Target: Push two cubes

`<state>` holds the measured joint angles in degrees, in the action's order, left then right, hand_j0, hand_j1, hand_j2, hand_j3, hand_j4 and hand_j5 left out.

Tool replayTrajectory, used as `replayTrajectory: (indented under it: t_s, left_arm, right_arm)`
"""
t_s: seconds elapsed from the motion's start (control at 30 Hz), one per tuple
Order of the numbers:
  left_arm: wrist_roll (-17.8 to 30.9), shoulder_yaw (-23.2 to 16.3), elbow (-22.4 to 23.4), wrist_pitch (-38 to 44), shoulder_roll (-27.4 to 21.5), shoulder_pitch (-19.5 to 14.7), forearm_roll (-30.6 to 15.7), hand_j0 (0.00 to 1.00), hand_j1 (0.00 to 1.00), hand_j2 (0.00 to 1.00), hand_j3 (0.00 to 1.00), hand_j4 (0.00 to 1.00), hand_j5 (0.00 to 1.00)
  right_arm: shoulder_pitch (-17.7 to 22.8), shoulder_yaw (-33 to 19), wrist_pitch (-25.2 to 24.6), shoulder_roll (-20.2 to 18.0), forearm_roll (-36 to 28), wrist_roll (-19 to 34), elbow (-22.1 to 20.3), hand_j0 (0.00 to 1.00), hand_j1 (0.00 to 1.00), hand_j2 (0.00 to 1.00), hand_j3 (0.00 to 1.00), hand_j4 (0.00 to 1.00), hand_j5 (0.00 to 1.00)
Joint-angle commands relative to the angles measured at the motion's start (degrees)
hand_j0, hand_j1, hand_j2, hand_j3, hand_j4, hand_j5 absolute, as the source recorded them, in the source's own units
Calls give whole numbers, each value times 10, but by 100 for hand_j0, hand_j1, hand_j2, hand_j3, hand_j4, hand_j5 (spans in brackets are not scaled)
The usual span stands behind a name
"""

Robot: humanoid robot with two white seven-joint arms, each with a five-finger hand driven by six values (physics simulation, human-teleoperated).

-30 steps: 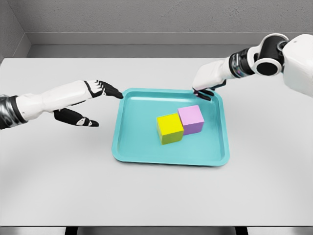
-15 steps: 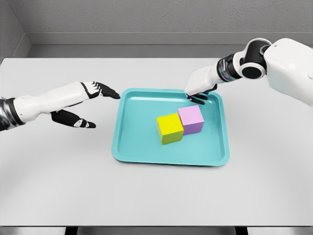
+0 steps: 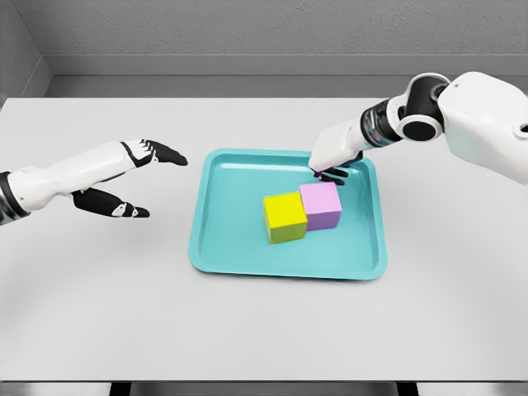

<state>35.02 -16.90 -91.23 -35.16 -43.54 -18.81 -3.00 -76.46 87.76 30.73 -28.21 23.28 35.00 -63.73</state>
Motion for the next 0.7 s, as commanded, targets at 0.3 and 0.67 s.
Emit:
replayTrajectory:
  t_s: [0.3,0.67]
  left_arm:
    - [0,0,0,2,-1,0,-5,90,90,90,90,90,90]
    - [0,1,-1,2,-1,0,-6,90,90,90,90,90,90]
  right_arm:
    - [1,8,-1,-3,-1,0,-15,12,12,12,12,12,12]
    - [1,14,-1,-6,-2,0,-33,12,12,12,12,12,12]
